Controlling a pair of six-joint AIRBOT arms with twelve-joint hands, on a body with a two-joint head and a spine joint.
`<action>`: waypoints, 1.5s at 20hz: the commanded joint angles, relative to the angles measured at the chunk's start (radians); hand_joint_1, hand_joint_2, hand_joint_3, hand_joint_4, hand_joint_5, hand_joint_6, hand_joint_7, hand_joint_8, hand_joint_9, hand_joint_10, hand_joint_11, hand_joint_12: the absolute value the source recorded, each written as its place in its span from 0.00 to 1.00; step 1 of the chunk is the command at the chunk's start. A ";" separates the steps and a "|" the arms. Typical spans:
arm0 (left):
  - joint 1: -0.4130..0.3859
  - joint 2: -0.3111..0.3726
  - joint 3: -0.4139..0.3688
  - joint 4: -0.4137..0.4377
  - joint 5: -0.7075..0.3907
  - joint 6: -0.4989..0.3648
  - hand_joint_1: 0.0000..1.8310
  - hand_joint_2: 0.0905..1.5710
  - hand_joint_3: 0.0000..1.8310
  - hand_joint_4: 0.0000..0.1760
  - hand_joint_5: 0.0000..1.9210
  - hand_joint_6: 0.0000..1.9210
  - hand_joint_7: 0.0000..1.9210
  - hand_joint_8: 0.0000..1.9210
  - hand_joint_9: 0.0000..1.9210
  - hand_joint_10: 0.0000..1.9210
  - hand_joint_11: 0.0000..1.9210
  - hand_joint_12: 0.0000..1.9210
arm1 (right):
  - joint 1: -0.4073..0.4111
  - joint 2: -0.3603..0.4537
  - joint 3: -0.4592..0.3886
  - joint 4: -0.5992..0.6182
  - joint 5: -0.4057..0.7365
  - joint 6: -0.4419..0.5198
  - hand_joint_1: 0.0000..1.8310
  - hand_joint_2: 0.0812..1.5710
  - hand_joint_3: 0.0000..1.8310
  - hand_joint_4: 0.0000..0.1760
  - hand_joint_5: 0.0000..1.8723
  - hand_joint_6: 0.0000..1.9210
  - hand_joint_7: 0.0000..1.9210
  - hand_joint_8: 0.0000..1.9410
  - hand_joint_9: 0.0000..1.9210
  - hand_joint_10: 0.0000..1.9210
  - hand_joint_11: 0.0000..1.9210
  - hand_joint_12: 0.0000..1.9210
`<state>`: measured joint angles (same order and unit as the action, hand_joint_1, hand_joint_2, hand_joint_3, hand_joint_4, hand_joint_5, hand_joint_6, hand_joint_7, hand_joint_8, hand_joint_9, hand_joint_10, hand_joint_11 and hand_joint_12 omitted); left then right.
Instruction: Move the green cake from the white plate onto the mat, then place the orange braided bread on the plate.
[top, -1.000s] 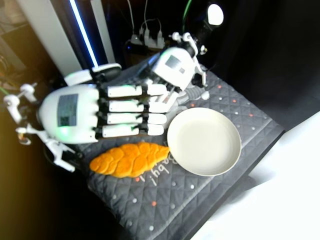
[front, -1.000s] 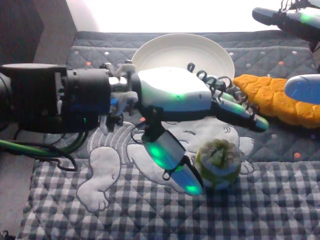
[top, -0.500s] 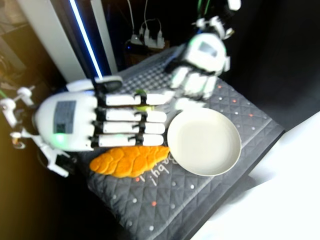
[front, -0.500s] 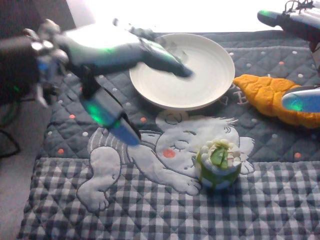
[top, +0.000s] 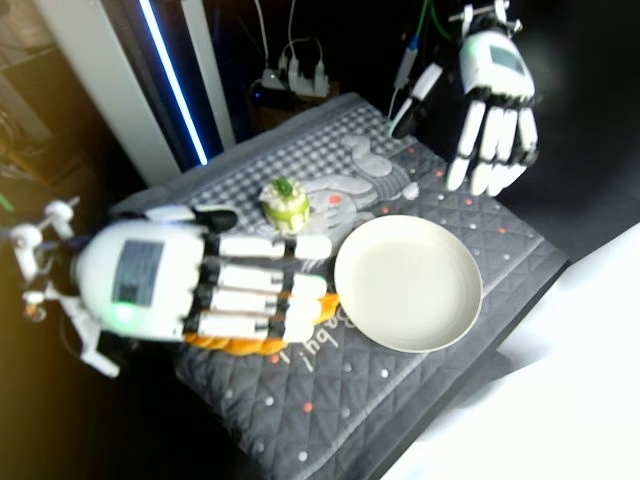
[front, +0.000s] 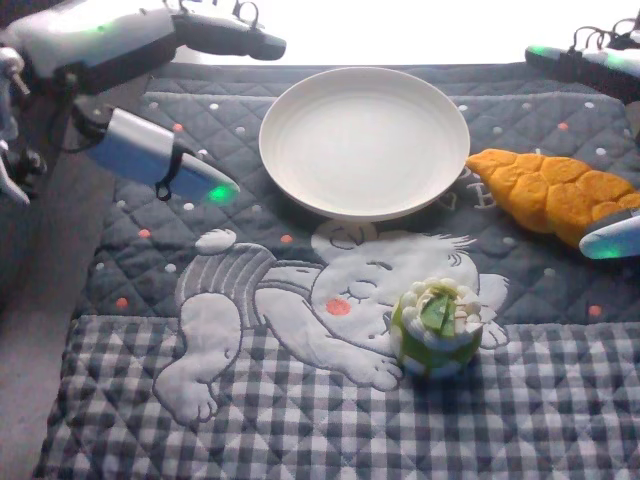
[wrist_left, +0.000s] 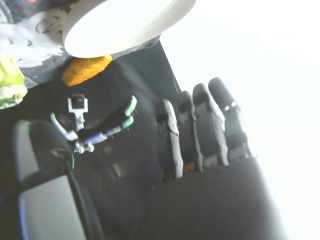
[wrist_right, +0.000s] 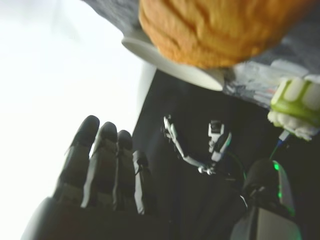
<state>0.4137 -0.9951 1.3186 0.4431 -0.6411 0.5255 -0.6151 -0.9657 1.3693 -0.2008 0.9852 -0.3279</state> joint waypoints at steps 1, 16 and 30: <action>0.000 0.017 0.002 -0.061 -0.127 0.005 0.43 0.48 0.00 0.52 0.21 0.00 0.19 0.00 0.18 0.00 0.00 0.49 | 0.007 0.001 0.015 0.032 0.079 0.025 0.39 0.43 0.00 0.48 0.01 0.00 0.11 0.00 0.13 0.00 0.00 0.44; 0.101 0.157 -0.137 -0.216 -0.357 0.125 0.40 0.50 0.00 0.20 0.26 0.00 0.26 0.00 0.22 0.01 0.00 0.53 | 0.007 -0.101 0.154 -0.026 -0.139 0.123 0.30 0.43 0.00 0.73 0.00 0.00 0.04 0.00 0.03 0.00 0.00 0.29; 0.132 0.180 -0.167 -0.232 -0.404 0.128 0.44 0.51 0.00 0.23 0.24 0.00 0.23 0.00 0.17 0.00 0.00 0.31 | 0.007 -0.137 0.185 -0.059 -0.189 0.148 0.62 0.43 0.00 0.11 0.18 0.00 0.23 0.00 0.27 0.01 0.15 0.37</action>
<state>0.5537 -0.8261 1.1557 0.2508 -0.9237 0.6552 -0.6128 -1.1099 1.5475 -0.2699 0.7437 -0.1768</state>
